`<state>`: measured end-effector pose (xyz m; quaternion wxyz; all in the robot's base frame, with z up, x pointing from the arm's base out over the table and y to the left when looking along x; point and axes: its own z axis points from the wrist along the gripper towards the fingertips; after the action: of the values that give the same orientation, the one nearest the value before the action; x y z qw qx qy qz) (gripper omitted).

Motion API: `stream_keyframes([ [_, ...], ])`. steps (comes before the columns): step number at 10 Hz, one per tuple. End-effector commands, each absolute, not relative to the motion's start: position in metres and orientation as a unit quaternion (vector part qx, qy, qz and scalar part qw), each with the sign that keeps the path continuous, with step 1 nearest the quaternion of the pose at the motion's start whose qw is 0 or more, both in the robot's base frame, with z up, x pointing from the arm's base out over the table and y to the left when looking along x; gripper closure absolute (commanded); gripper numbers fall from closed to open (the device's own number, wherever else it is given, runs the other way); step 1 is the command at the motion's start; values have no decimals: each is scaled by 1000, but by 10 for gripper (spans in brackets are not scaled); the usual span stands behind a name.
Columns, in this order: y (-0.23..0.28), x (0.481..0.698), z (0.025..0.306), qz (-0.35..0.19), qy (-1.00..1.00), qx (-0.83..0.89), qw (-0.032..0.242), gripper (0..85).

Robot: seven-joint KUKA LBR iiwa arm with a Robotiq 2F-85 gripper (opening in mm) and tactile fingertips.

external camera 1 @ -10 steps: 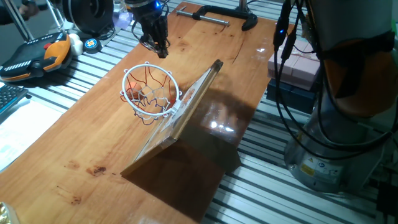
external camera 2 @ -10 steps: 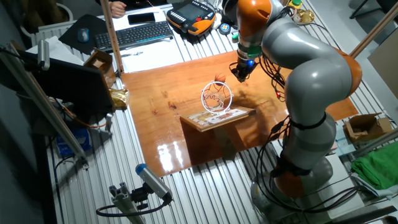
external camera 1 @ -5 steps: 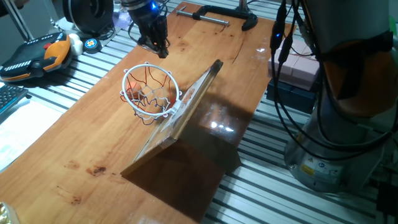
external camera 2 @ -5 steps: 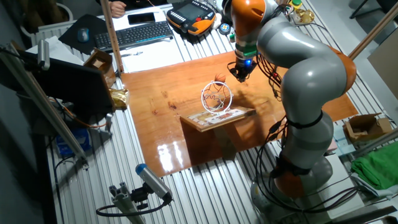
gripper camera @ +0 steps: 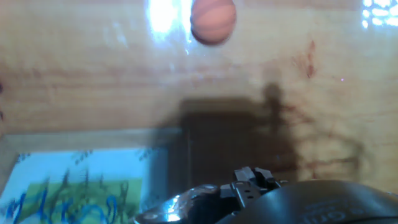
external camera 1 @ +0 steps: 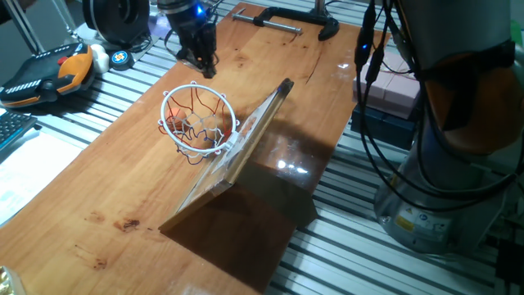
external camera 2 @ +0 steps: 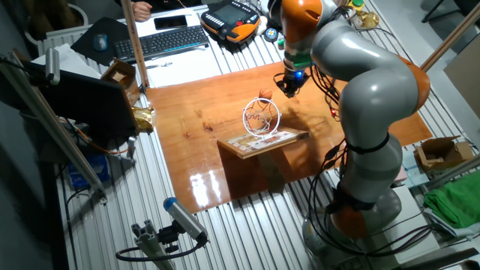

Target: Grab a basketball, release it and shoot it into the basket

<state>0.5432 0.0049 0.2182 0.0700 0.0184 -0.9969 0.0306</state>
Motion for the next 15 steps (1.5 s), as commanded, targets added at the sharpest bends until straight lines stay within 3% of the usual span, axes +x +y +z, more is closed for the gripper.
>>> stream_keyframes([
  [1, 6, 559, 211, 30, -998, 18, 59, 843],
  [6, 5, 614, 159, 51, -998, 37, 23, 843],
  [10, 3, 629, 135, 39, -999, 33, 13, 843],
  [12, 4, 629, 135, 34, -999, 27, 20, 840],
  [14, 4, 629, 135, 40, -999, 12, 32, 643],
  [15, 4, 629, 135, 36, -998, 26, 33, 660],
])
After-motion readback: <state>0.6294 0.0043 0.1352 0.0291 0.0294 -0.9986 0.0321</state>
